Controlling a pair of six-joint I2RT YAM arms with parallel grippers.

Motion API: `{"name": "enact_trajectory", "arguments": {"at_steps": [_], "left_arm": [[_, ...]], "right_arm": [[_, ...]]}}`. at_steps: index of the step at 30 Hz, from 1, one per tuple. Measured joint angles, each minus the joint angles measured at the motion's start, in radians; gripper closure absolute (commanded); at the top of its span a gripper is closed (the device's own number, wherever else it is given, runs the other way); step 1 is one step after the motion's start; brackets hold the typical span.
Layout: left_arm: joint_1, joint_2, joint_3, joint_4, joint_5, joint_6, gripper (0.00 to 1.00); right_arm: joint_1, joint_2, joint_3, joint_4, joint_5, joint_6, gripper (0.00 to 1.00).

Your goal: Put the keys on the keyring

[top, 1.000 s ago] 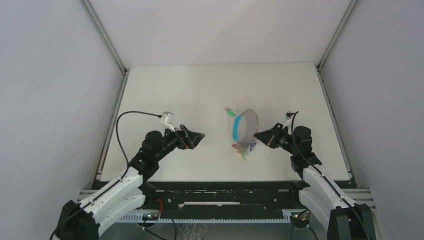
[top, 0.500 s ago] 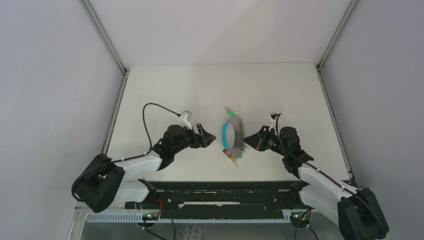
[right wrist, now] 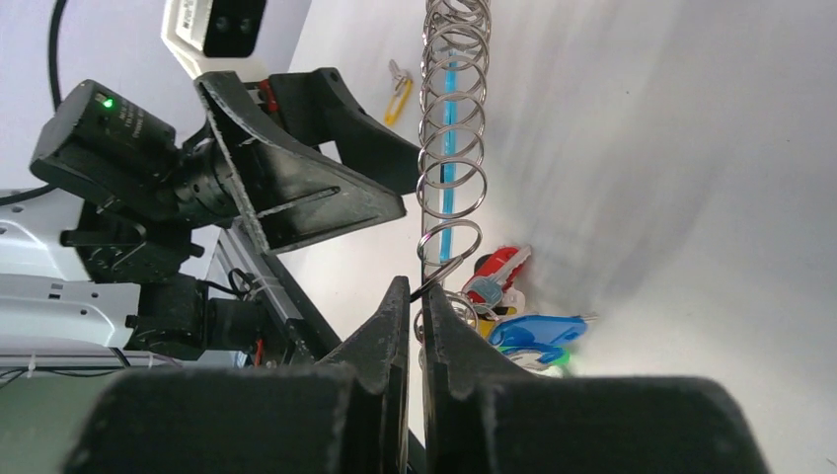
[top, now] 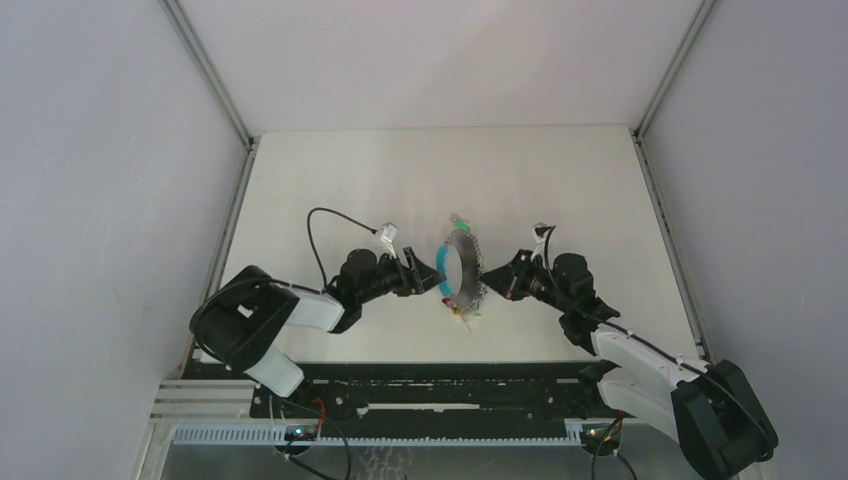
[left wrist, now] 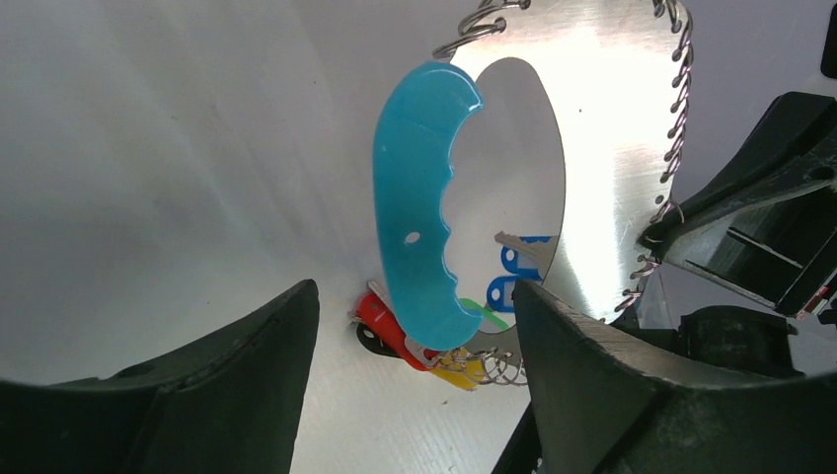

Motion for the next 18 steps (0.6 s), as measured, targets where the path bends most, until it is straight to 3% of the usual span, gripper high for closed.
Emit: {"name": "enact_trajectory", "arguments": {"at_steps": [9, 18], "left_arm": [[0.0, 0.097, 0.024, 0.078, 0.026, -0.056, 0.31], [0.0, 0.102, 0.053, 0.074, 0.015, -0.073, 0.45]], "right_arm": [[0.061, 0.017, 0.019, 0.011, 0.027, -0.008, 1.0], [0.19, 0.016, 0.105, -0.078, 0.162, -0.111, 1.0]]}}
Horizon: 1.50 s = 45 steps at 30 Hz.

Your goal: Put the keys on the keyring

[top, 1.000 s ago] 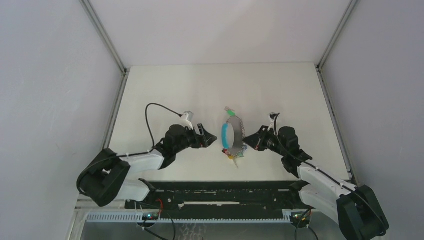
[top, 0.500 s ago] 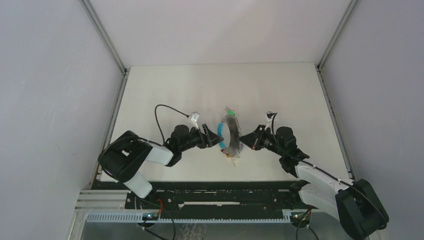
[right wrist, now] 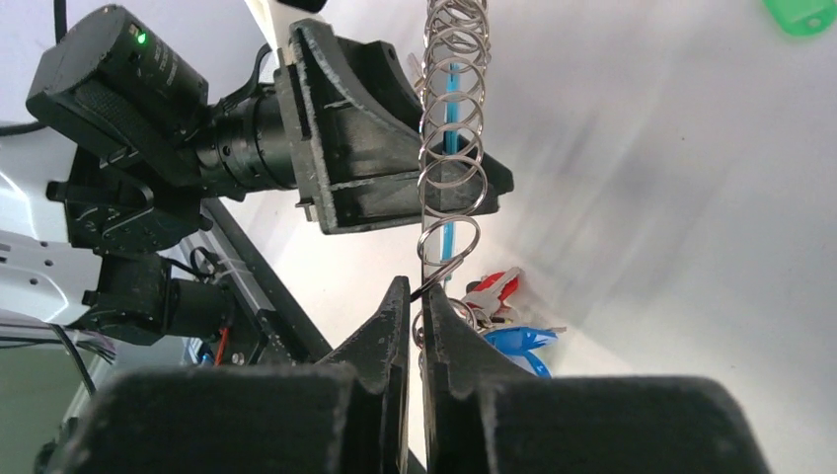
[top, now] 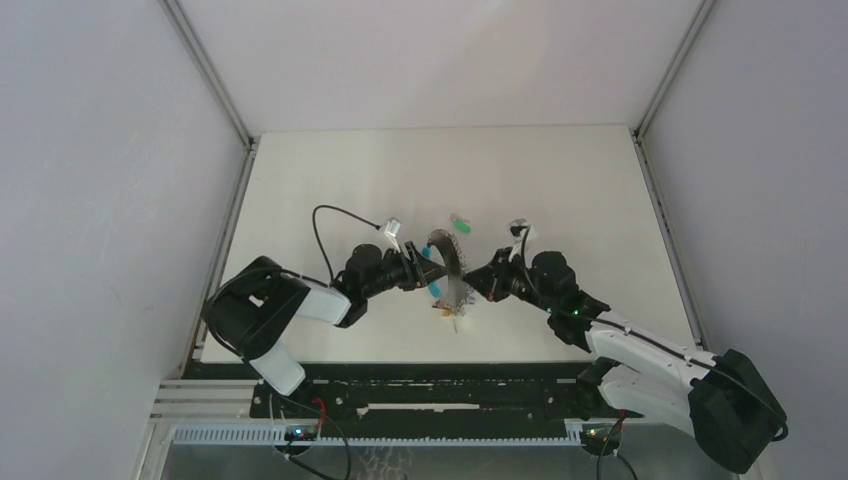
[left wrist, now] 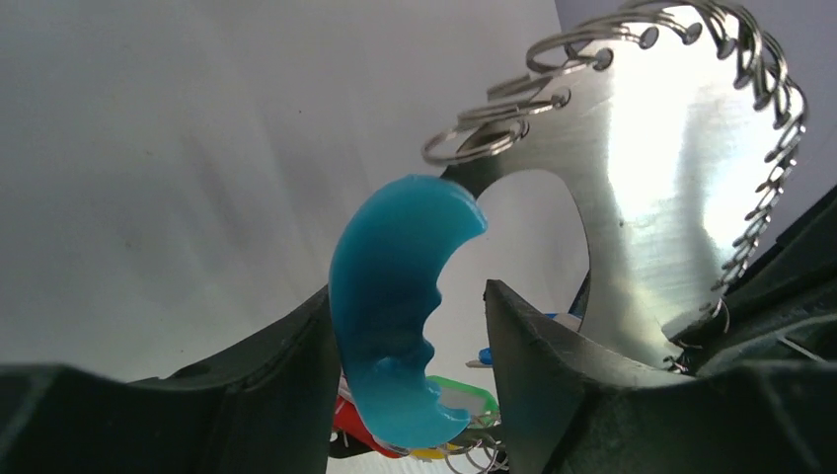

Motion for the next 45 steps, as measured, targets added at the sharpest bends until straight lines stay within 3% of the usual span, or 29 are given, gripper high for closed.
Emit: {"name": "enact_trajectory", "arguments": {"at_steps": [10, 16, 24, 33, 45], "left_arm": [[0.004, -0.001, 0.004, -0.037, -0.055, 0.029, 0.69], [0.003, -0.085, 0.004, -0.126, -0.102, 0.141, 0.76], [-0.002, -0.243, 0.042, -0.312, -0.203, 0.363, 0.8], [-0.056, -0.372, 0.249, -0.642, -0.445, 0.72, 0.81], [-0.23, -0.356, 0.661, -1.098, -0.792, 1.175, 0.84]], "right_arm": [[0.195, 0.051, 0.143, -0.13, 0.188, -0.167, 0.98], [0.222, 0.047, 0.161, -0.184, 0.24, -0.232, 0.85], [0.224, -0.053, 0.161, -0.233, 0.274, -0.305, 0.59], [0.221, -0.186, 0.161, -0.315, 0.356, -0.442, 0.42], [0.216, -0.323, 0.023, -0.195, 0.334, -0.644, 0.43]]}}
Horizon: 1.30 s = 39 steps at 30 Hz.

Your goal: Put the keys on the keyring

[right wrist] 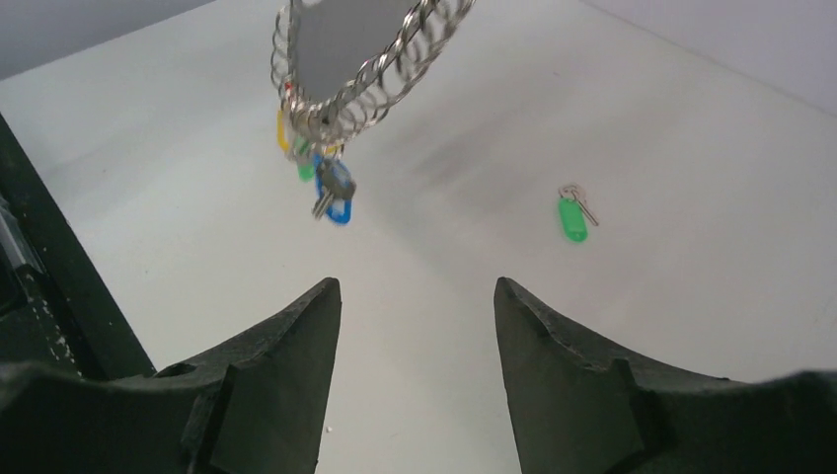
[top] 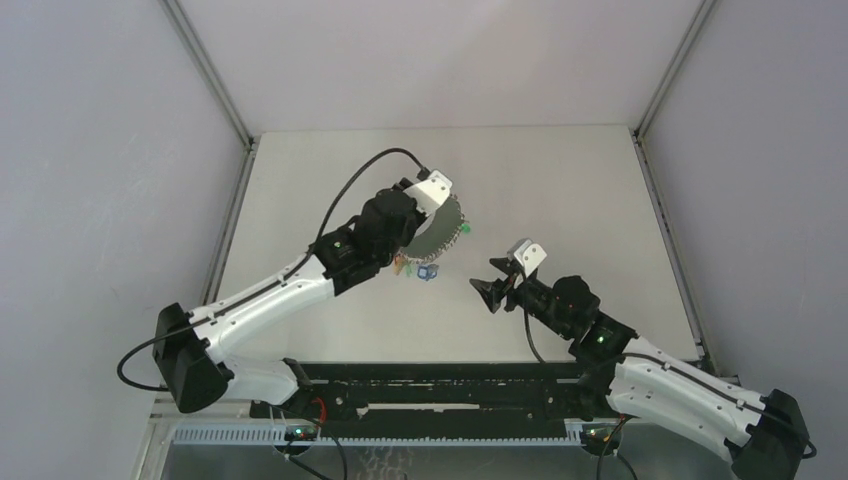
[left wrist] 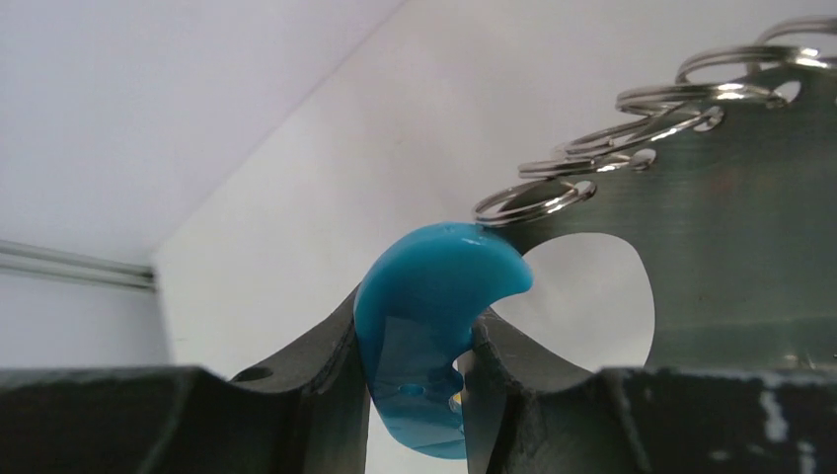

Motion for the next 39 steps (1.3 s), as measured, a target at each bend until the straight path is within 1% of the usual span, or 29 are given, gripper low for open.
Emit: {"name": "enact_trajectory", "arguments": {"at_steps": [4, 7, 10, 14, 17, 24, 27, 30, 33, 39], "left_arm": [[-0.05, 0.048, 0.119, -0.122, -0.135, 0.114, 0.86], [-0.084, 0.095, 0.195, -0.176, -0.24, 0.195, 0.89], [-0.113, 0.145, 0.238, -0.208, -0.344, 0.273, 0.9], [-0.128, 0.195, 0.257, -0.252, -0.409, 0.318, 0.9], [-0.133, 0.214, 0.259, -0.272, -0.438, 0.33, 0.9], [-0.147, 0.214, 0.274, -0.29, -0.476, 0.336, 0.9], [-0.153, 0.214, 0.275, -0.291, -0.494, 0.335, 0.9], [-0.158, 0.214, 0.275, -0.293, -0.509, 0.333, 0.9], [-0.162, 0.214, 0.278, -0.299, -0.519, 0.33, 0.9], [-0.169, 0.214, 0.291, -0.307, -0.534, 0.319, 0.9]], "right_arm": [[0.001, 0.0, -0.084, 0.142, -0.063, -0.076, 0.44], [0.002, 0.037, -0.145, 0.282, -0.105, -0.137, 0.45], [0.005, 0.12, -0.171, 0.413, -0.139, -0.194, 0.49], [0.026, 0.238, -0.171, 0.562, -0.174, -0.255, 0.51], [0.047, 0.319, -0.171, 0.673, -0.191, -0.304, 0.53], [0.081, 0.542, -0.17, 0.925, -0.196, -0.372, 0.67], [0.107, 0.632, -0.158, 1.008, -0.185, -0.394, 0.71], [0.124, 0.711, -0.138, 1.11, -0.173, -0.411, 0.73], [0.127, 0.769, -0.105, 1.174, -0.17, -0.42, 0.77], [0.14, 0.845, -0.032, 1.248, -0.145, -0.432, 0.81]]}}
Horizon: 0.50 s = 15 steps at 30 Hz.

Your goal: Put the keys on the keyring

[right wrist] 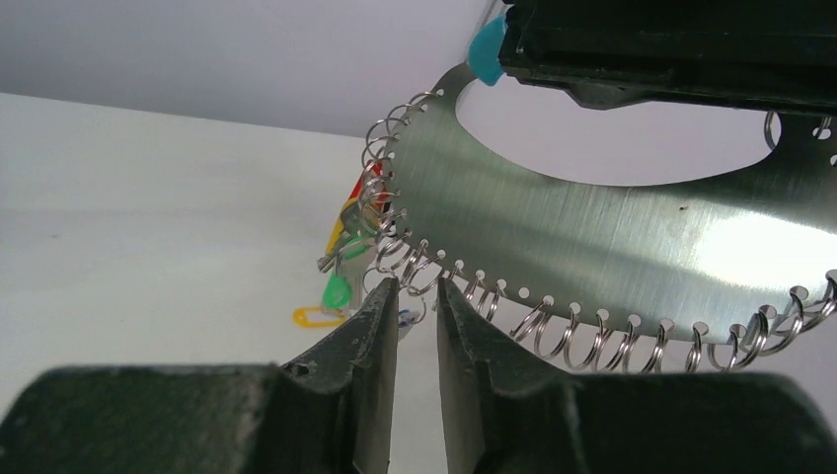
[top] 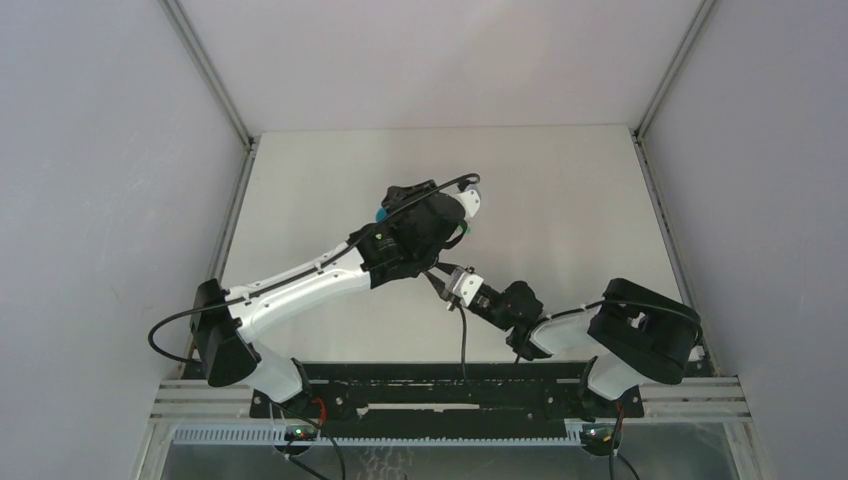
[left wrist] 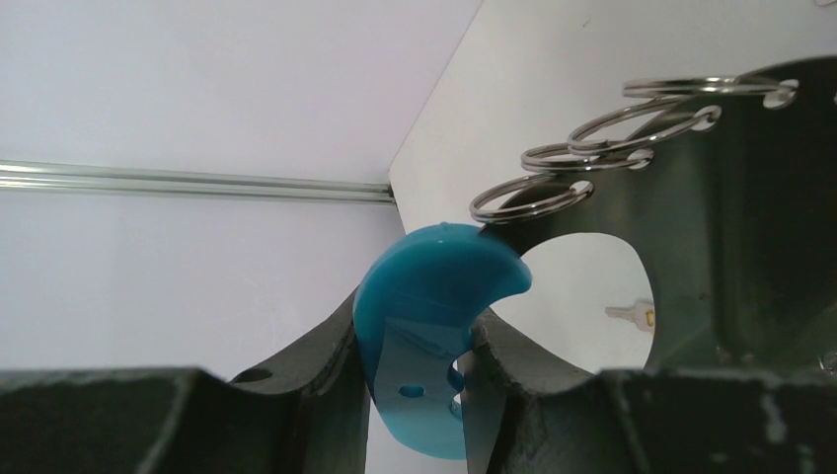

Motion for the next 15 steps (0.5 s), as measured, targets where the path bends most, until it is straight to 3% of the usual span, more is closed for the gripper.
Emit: {"name": "enact_trajectory", "arguments": {"at_steps": [15], "left_arm": [[-0.006, -0.002, 0.0, -0.001, 0.0, -0.002, 0.91]], "right_arm": [[0.048, 0.081, 0.027, 0.054, 0.206, -0.048, 0.77]]}}
